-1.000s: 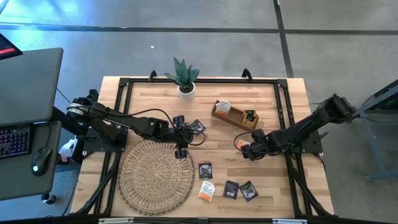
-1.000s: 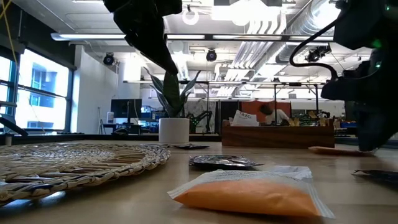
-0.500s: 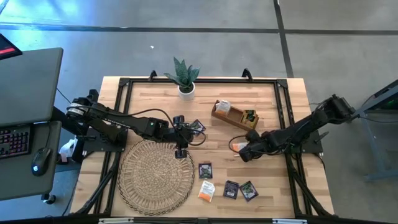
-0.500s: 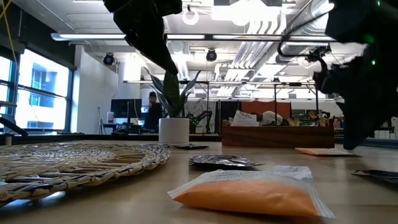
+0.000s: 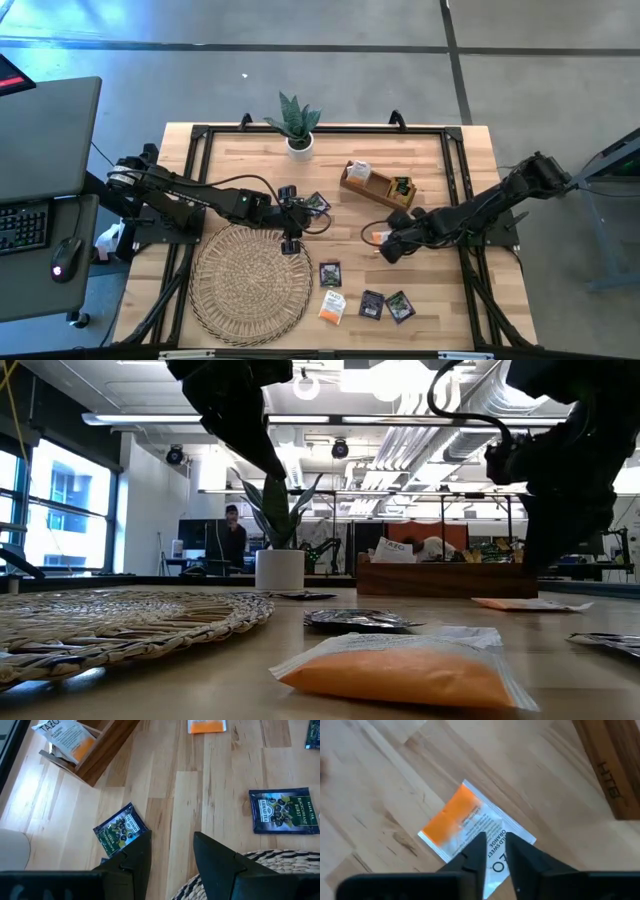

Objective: Pick & Place Tea
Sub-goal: Put the white tea bag into the left section of the wooden organizer

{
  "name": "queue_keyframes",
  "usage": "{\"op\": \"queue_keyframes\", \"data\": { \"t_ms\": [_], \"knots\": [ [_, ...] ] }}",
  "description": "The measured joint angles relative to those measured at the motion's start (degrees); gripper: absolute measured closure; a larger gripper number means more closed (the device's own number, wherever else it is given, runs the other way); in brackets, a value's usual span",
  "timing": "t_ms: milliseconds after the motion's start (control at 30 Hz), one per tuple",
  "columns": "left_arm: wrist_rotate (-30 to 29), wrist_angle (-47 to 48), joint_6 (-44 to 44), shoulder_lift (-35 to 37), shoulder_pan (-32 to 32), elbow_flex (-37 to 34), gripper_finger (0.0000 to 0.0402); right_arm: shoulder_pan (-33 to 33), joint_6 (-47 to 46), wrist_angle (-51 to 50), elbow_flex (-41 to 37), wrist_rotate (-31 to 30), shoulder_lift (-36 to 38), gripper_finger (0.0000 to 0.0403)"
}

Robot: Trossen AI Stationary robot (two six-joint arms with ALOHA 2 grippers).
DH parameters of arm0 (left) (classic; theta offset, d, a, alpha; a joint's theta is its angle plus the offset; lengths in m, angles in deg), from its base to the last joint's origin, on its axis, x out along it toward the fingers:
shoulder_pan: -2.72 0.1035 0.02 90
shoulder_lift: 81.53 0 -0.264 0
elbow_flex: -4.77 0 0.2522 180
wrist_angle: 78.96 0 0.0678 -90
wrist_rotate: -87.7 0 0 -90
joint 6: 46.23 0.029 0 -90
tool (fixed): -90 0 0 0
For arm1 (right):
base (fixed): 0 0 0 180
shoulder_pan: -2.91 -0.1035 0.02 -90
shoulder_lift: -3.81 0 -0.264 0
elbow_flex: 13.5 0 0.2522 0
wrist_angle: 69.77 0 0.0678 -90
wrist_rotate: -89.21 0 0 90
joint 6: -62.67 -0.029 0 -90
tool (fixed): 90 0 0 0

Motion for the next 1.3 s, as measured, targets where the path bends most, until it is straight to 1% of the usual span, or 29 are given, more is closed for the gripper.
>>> {"op": "queue_keyframes", "data": {
  "t_ms": [133,267,333,467,533,667,900,1000,1133,1200,1300],
  "knots": [
    [0.36,0.07,-0.18,0.00,0.00,0.02,0.0259,0.00,-2.88,0.82,-0.95,-0.09,-0.03,0.0289],
    [0.35,0.09,-0.18,0.00,0.00,0.02,0.0259,-0.02,-7.35,2.46,-5.11,-0.45,-0.04,0.0251],
    [0.35,0.12,-0.19,0.00,0.00,0.02,0.0259,0.00,-10.05,5.08,-7.36,-0.10,-0.04,0.0240],
    [0.34,0.11,-0.18,0.00,0.00,0.01,0.0259,-0.11,-10.73,13.07,-11.38,-3.14,0.30,0.0235],
    [0.32,0.09,-0.18,0.00,0.00,0.02,0.0259,-0.07,-9.82,18.27,-12.85,-5.25,0.10,0.0241],
    [0.29,0.07,-0.19,0.00,0.00,0.01,0.0259,-0.02,-7.28,25.25,-15.04,-6.11,0.07,0.0259],
    [-0.06,0.04,-0.20,0.00,0.02,0.01,0.0259,0.48,-4.47,26.10,-16.59,-6.93,0.05,0.0299],
    [-0.06,0.07,-0.18,0.00,0.02,0.02,0.0259,1.17,-4.18,26.03,-16.66,-6.63,0.06,0.0333],
    [-0.07,0.08,-0.20,0.00,0.02,0.02,0.0259,1.87,-2.00,28.02,-16.90,-6.51,0.04,0.0390],
    [-1.06,0.28,-0.84,0.00,0.02,0.01,0.0259,2.18,-0.72,29.02,-16.83,-6.68,0.35,0.0395],
    [-5.26,2.26,-2.31,0.63,0.02,0.02,0.0259,3.35,1.57,28.68,-15.63,-6.03,1.39,0.0394]
  ]
}}
